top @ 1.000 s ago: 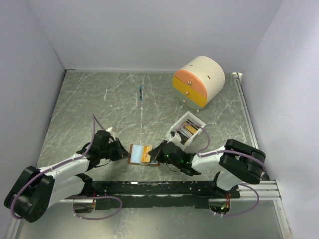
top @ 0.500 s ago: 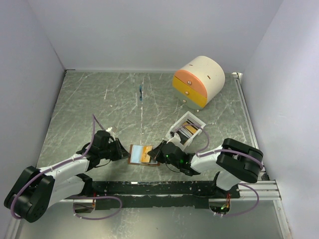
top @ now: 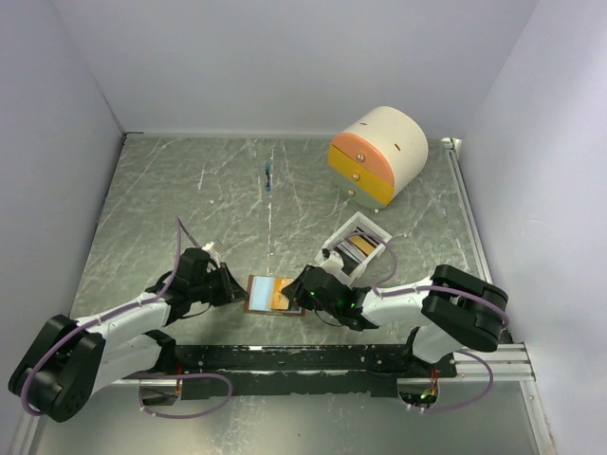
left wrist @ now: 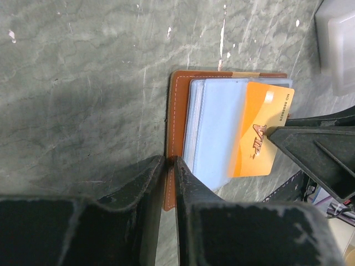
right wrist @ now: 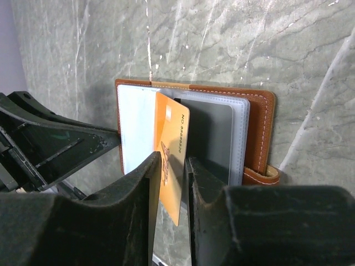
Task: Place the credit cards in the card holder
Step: Insert the credit card into the card holder.
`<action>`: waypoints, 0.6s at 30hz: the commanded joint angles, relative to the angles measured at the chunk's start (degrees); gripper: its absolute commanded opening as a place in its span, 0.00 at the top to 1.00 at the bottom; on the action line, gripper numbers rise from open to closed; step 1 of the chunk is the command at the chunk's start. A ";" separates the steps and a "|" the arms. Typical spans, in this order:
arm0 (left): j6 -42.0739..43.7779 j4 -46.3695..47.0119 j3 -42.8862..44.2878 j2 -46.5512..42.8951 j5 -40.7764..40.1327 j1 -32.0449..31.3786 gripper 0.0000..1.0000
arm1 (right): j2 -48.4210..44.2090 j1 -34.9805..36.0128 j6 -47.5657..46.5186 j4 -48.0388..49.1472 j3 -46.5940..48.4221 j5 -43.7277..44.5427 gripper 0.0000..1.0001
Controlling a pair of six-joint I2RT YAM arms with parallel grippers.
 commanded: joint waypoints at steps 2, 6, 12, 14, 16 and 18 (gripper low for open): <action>0.76 -2.50 -1.31 0.84 0.15 0.20 0.75 | 1.62 0.37 -1.42 -3.63 1.18 -0.01 0.77; 0.82 -2.23 -1.32 1.12 0.22 0.20 0.75 | 2.99 0.33 -1.12 -1.93 0.77 -1.47 0.81; 1.11 -2.10 -1.00 1.88 0.24 0.20 0.75 | 2.28 0.40 -1.87 -1.05 0.06 -1.81 0.89; 1.11 -2.11 -0.91 1.81 0.18 0.23 0.75 | 2.08 0.33 -1.96 -0.72 -0.13 -2.27 0.90; 1.11 -2.09 -0.99 1.75 0.08 0.20 0.75 | 2.35 0.38 -1.90 0.93 -0.72 -2.99 0.90; 1.11 -2.10 -1.00 1.80 -0.03 0.20 0.75 | 2.58 0.33 -1.64 2.03 -1.14 -3.45 0.90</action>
